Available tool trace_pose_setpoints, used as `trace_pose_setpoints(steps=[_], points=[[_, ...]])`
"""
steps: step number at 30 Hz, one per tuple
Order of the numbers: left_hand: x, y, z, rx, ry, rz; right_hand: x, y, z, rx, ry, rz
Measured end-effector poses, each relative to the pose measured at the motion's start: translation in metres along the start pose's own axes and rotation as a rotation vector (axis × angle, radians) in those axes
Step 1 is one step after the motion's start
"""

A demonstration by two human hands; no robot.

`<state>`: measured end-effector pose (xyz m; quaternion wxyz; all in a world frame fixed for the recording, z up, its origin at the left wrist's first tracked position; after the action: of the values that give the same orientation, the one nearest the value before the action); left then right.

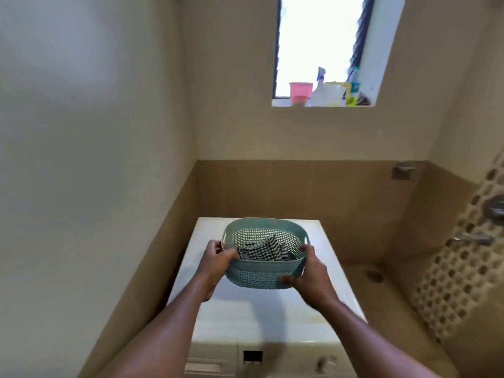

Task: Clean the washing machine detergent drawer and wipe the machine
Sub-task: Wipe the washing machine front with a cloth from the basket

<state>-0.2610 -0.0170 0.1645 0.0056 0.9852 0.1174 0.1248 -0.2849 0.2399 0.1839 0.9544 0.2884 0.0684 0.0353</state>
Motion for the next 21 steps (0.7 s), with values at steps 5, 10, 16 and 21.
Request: trace_pose_setpoints(steps=[5, 10, 16, 21], points=[[-0.043, 0.048, 0.070, -0.019, 0.117, -0.018, -0.019, -0.089, -0.031, -0.002, -0.067, 0.067], [-0.054, 0.059, 0.104, -0.060, 0.181, -0.017, -0.028, -0.126, -0.054, 0.067, -0.100, 0.122], [-0.064, 0.059, 0.117, -0.183, 0.167, -0.045, -0.033, -0.138, -0.067, 0.113, -0.130, 0.136], [-0.064, 0.060, 0.117, -0.369, 0.152, -0.095, -0.028, -0.143, -0.066, 0.315, -0.091, 0.206]])
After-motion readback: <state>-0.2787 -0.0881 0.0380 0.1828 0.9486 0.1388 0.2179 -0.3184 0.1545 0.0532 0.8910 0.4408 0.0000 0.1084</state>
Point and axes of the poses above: each hand's wrist, its own x-axis away from the middle knuckle, its own y-axis out of the back of the hand, z = x × y, the point moved 10 cm from there along -x, towards the middle knuckle, and after that the axes turned 1 degree about z, right-handed, at the moved point
